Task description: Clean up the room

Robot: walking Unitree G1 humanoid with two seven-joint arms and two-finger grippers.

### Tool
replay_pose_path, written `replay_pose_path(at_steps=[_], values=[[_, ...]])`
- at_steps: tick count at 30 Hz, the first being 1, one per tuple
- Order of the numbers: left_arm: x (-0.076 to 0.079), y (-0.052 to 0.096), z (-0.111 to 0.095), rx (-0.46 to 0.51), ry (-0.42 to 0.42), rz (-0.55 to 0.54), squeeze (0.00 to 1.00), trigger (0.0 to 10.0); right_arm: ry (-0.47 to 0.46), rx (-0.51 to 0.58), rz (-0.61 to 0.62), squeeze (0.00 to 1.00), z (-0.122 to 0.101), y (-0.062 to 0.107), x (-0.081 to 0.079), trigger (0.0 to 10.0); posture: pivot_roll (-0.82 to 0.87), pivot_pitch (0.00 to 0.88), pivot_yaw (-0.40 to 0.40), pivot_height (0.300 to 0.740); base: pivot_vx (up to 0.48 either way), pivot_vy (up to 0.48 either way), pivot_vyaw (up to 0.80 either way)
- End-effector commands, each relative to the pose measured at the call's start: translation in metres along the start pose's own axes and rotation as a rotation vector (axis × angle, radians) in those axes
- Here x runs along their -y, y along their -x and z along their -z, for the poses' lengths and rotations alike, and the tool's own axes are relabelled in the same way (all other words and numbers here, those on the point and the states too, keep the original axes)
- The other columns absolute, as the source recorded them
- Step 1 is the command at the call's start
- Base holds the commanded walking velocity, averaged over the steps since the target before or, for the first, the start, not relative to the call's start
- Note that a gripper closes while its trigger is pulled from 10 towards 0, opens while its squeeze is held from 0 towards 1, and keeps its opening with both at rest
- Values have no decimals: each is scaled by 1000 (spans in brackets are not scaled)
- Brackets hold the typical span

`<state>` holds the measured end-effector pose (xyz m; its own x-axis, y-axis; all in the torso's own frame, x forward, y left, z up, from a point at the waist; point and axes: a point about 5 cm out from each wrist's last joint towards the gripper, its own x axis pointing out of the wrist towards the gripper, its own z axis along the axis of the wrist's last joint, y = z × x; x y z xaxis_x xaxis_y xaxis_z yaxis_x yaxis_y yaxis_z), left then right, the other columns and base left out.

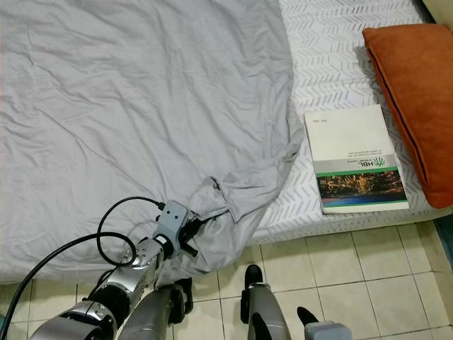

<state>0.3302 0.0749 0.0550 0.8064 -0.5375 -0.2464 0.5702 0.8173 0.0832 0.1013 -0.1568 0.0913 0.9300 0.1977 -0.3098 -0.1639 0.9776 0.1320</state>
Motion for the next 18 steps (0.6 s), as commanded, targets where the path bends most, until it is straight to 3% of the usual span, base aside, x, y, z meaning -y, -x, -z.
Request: replay_pose_path(at_steps=[1, 10, 13, 16, 18], values=[[12, 5, 20, -82, 9, 41, 0, 10000, -14, -63, 19, 0, 12, 5, 1, 10000, -294, 510, 70, 740, -386, -285, 0], [21, 1, 20, -117, -69, 81, 0, 10000, -13, -61, 13, 0, 13, 3, -2, 10000, -290, 513, 75, 740, -43, -32, 0], [41, -6, 20, -159, -182, 153, 0, 10000, -13, -67, 9, 0, 15, 5, -5, 10000, -298, 522, 75, 740, 0, 0, 0], [61, -10, 20, -184, -250, 213, 0, 10000, -12, -72, 6, 0, 15, 7, -7, 10000, -310, 526, 76, 740, 0, 0, 0], [66, -11, 20, -187, -269, 227, 0, 10000, -12, -72, 5, 0, 15, 7, -8, 10000, -313, 527, 76, 740, 0, 0, 0]])
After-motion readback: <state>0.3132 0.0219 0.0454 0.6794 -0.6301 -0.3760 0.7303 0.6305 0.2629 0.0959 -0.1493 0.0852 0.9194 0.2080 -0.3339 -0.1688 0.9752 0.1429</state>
